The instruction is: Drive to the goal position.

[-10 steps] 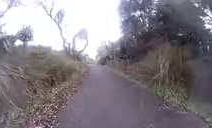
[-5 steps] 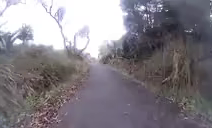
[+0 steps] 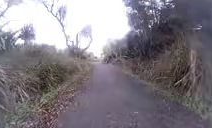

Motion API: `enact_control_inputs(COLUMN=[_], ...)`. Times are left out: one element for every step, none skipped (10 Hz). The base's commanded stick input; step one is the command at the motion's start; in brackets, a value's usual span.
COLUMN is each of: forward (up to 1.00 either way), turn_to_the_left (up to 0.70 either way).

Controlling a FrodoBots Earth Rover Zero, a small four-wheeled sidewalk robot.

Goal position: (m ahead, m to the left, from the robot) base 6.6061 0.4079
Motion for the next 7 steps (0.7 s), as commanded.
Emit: enact_control_inputs(forward=[0.70, 0.70, 0.70, 0.70, 0.70, 0.70, 0.70], turn_to_the_left=[0.00, 0.00, 0.00, 0.00, 0.00, 0.00, 0.00])
